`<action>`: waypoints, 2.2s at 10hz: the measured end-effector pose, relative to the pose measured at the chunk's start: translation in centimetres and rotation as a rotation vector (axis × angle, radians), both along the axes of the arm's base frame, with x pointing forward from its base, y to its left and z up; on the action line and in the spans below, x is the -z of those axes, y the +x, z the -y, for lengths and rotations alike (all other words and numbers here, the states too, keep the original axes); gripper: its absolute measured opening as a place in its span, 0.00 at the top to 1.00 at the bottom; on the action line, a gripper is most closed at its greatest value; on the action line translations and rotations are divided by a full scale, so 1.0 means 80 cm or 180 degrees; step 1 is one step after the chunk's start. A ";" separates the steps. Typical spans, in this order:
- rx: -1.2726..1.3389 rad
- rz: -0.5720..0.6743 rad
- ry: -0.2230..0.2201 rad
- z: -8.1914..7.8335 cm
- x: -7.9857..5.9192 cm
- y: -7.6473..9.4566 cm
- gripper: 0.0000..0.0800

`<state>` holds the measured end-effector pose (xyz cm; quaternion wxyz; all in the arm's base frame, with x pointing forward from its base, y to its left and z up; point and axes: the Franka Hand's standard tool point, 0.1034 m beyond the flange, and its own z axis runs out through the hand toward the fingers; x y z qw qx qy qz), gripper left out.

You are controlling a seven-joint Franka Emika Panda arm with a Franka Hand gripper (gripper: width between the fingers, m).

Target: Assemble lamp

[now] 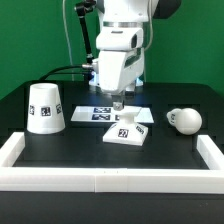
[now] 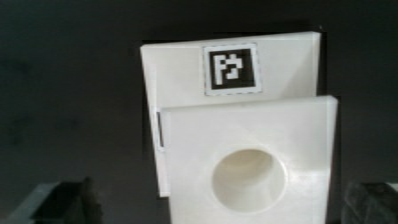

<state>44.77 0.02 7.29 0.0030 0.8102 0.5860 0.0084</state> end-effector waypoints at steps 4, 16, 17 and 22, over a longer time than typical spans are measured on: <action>-0.0034 0.0094 0.0033 -0.004 0.018 -0.018 0.13; -0.0153 0.0093 0.0032 0.001 0.020 0.009 0.13; -0.0152 0.0069 0.0037 0.001 0.024 0.006 0.13; -0.0142 0.0038 0.0044 0.000 0.030 0.003 0.24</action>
Offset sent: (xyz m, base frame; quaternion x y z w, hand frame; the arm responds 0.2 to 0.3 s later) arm -0.0076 0.0026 -0.0188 -0.0042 0.0300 -0.0146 0.9994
